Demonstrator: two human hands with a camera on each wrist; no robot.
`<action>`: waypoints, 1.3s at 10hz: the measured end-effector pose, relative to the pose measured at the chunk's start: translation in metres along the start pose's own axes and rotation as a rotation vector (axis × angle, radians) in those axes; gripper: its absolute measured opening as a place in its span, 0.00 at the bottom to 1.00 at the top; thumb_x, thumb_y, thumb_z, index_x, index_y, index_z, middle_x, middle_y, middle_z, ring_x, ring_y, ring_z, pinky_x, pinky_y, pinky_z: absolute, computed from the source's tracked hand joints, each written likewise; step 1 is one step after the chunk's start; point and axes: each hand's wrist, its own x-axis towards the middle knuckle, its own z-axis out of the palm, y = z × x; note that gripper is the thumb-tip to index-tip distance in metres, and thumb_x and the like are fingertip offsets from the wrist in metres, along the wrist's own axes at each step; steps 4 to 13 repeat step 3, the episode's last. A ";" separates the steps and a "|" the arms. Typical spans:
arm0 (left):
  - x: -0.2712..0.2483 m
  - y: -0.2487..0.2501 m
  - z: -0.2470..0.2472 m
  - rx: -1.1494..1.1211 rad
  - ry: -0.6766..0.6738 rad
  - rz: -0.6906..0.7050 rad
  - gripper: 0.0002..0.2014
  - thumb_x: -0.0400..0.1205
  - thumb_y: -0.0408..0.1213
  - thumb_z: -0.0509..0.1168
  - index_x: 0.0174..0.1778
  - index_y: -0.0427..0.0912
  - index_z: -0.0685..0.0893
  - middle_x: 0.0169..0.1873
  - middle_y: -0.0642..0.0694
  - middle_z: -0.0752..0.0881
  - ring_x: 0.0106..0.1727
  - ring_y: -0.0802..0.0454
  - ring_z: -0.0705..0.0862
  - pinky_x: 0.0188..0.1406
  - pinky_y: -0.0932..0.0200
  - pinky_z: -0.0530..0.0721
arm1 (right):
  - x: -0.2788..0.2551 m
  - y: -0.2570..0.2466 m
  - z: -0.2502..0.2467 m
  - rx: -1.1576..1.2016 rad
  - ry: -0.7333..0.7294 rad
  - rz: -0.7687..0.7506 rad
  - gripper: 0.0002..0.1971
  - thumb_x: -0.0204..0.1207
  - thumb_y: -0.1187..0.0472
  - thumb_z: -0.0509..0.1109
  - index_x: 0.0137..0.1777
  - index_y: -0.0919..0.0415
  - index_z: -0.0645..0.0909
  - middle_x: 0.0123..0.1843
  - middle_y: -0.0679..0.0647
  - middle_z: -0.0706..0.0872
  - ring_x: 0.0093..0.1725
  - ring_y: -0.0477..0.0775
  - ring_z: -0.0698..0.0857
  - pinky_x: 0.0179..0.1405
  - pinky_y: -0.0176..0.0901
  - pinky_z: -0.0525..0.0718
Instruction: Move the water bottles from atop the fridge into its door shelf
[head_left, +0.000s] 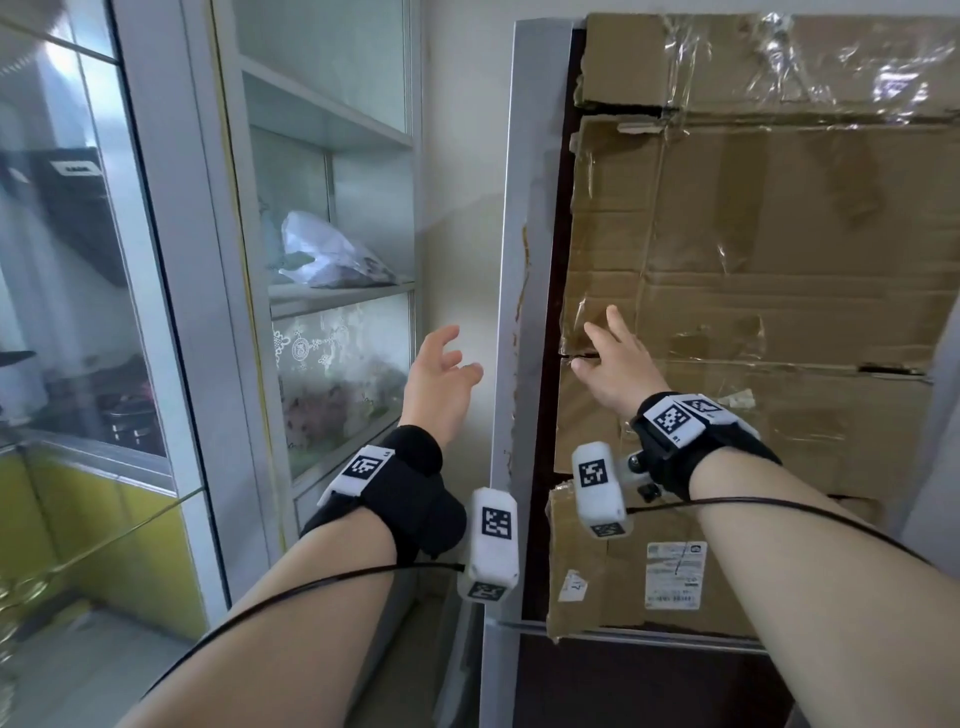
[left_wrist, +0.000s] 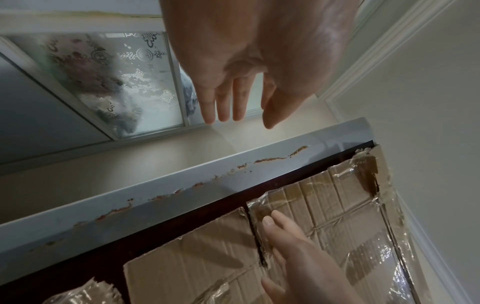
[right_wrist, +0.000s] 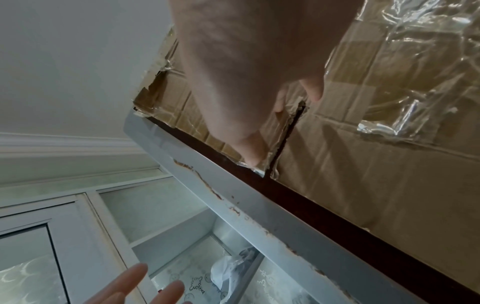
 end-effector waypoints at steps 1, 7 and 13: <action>-0.003 0.005 0.000 -0.031 -0.006 -0.006 0.27 0.83 0.29 0.61 0.79 0.50 0.69 0.73 0.39 0.75 0.72 0.45 0.77 0.77 0.46 0.73 | -0.005 -0.003 -0.005 0.035 0.017 0.004 0.28 0.85 0.54 0.57 0.84 0.54 0.56 0.89 0.49 0.43 0.87 0.61 0.48 0.85 0.59 0.54; -0.002 0.018 0.000 -0.209 0.000 -0.011 0.24 0.83 0.27 0.60 0.76 0.47 0.73 0.62 0.43 0.77 0.62 0.50 0.78 0.73 0.51 0.76 | -0.024 -0.004 -0.031 0.177 0.186 -0.017 0.27 0.85 0.55 0.58 0.83 0.58 0.61 0.88 0.56 0.52 0.87 0.56 0.53 0.84 0.54 0.55; -0.002 0.018 0.000 -0.209 0.000 -0.011 0.24 0.83 0.27 0.60 0.76 0.47 0.73 0.62 0.43 0.77 0.62 0.50 0.78 0.73 0.51 0.76 | -0.024 -0.004 -0.031 0.177 0.186 -0.017 0.27 0.85 0.55 0.58 0.83 0.58 0.61 0.88 0.56 0.52 0.87 0.56 0.53 0.84 0.54 0.55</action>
